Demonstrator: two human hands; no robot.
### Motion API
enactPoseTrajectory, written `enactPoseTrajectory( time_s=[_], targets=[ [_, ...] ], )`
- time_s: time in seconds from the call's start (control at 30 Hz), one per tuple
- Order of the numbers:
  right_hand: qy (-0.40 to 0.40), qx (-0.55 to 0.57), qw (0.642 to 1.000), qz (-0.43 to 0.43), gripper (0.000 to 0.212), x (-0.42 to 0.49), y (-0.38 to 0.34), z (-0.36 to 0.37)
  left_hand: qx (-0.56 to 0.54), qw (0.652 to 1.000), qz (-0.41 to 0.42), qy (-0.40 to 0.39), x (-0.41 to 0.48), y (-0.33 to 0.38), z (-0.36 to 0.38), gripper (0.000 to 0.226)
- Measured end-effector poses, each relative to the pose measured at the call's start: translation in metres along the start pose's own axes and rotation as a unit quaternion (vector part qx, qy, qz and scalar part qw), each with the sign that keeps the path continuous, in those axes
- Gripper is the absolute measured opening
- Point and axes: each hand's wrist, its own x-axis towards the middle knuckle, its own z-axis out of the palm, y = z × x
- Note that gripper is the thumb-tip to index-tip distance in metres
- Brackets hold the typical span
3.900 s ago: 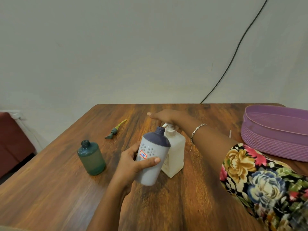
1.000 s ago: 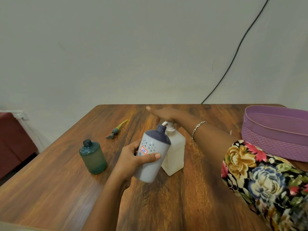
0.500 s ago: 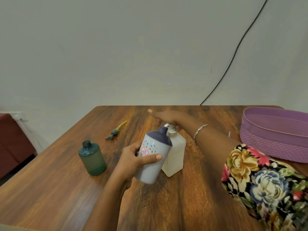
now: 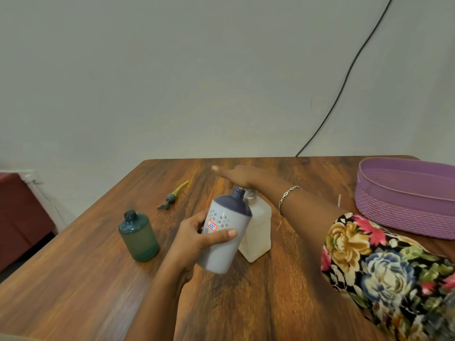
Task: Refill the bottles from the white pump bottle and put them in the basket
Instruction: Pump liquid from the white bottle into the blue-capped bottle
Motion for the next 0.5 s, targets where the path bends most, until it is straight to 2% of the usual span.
enactPoseTrajectory(
  time_s=[0.37, 0.5],
  targets=[
    [-0.012, 0.072, 0.997, 0.025, 0.078, -0.008, 0.001, -0.016, -0.003, 1.0, 0.009, -0.004, -0.001, 0.006, 0.003, 0.064],
    [0.002, 0.008, 1.0, 0.024, 0.071, -0.005, 0.004, -0.011, -0.014, 1.0, 0.004, -0.001, 0.004, 0.005, 0.004, 0.07]
  ],
)
